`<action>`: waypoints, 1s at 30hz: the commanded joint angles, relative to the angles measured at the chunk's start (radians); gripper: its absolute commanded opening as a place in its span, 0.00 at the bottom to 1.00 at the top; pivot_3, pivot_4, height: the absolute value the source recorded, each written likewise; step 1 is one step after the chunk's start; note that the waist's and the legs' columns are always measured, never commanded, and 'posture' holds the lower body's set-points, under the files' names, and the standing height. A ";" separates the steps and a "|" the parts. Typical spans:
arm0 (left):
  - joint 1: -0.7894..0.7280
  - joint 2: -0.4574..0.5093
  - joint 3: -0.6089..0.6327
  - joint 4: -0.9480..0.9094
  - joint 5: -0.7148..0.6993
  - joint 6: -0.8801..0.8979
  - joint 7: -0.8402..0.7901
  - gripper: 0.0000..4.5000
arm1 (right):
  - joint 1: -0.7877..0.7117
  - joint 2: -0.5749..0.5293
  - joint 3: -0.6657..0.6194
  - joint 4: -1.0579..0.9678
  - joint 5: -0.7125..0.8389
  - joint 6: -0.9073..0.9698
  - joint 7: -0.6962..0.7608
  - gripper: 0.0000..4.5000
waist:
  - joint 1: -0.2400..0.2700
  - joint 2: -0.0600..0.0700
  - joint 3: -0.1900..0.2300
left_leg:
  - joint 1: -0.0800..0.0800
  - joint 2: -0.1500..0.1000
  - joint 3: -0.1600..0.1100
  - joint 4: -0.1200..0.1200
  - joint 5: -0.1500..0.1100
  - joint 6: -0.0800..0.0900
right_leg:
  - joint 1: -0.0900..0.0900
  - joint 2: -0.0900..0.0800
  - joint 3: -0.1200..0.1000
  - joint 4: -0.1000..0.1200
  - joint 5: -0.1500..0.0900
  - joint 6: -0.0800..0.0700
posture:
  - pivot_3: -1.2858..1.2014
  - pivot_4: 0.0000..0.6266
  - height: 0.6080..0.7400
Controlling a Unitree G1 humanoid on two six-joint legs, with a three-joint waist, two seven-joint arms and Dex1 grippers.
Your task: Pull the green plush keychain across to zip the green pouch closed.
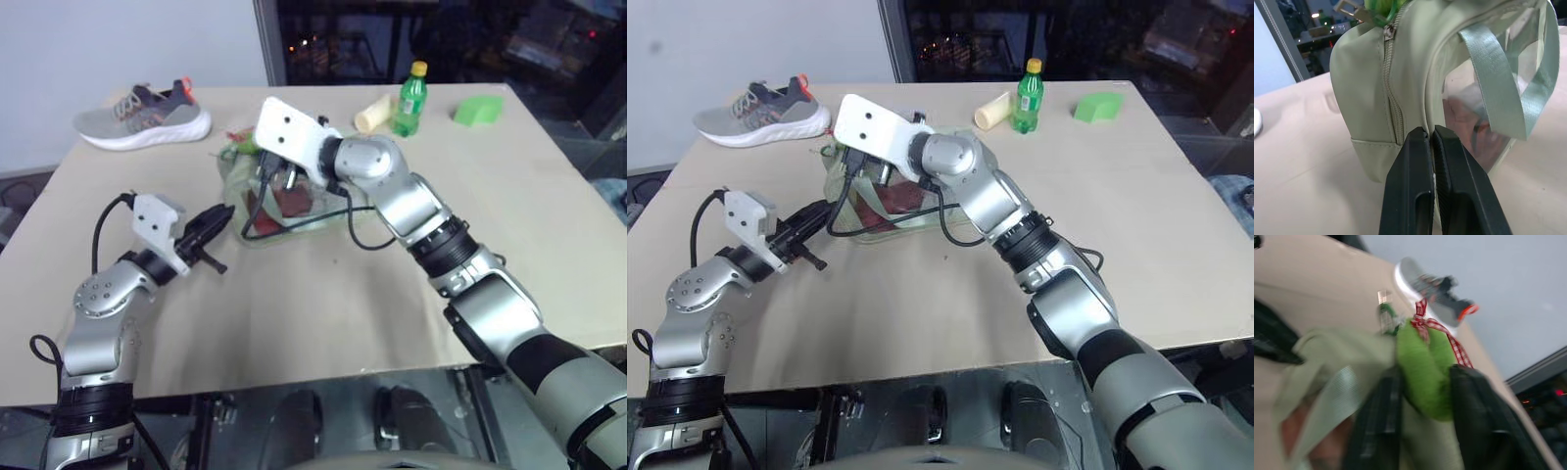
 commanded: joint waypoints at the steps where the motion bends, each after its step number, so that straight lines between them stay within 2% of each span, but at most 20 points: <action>1: 0.004 0.002 0.015 -0.042 0.001 -0.014 0.013 0.00 | -0.035 -0.001 -0.038 -0.030 -0.012 -0.027 -0.030 0.01 | -0.009 -0.003 -0.005 | 0.001 0.000 0.000 0.000 -0.001 0.001 | 0.000 0.000 0.000 0.000 0.000 0.000 | 0.52 0.00 1.00; 5: 0.014 -0.001 0.010 -0.038 0.016 -0.009 0.028 0.00 | -0.034 -0.006 -0.062 -0.084 -0.003 -0.002 -0.039 0.01 | -0.017 -0.005 -0.014 | 0.005 0.002 -0.002 0.000 -0.004 0.001 | 0.004 0.001 -0.001 0.001 0.000 -0.001 | 0.52 0.00 1.00; 18: 0.008 0.000 0.018 -0.025 0.021 0.018 0.056 0.00 | 0.022 -0.044 -0.069 -0.171 -0.022 0.053 -0.039 0.01 | -0.018 -0.006 -0.022 | 0.005 0.001 -0.002 0.000 -0.001 0.001 | 0.004 0.001 0.000 0.001 0.001 -0.001 | 0.52 0.00 1.00; 24: 0.036 0.006 0.016 0.009 0.053 0.033 0.071 0.00 | 0.021 -0.102 -0.117 -0.179 -0.029 0.069 -0.080 0.01 | -0.018 -0.007 -0.024 | 0.005 0.001 -0.002 0.000 -0.001 0.001 | 0.004 0.001 0.000 0.002 0.001 -0.001 | 0.52 0.00 1.00; 30: 0.039 0.001 0.021 0.017 0.056 0.054 0.096 0.00 | 0.031 -0.206 -0.175 -0.099 -0.045 0.057 -0.161 0.01 | -0.017 -0.006 -0.028 | 0.005 0.001 -0.001 0.001 -0.001 0.000 | 0.004 0.001 0.000 0.002 0.001 -0.002 | 0.52 0.00 1.00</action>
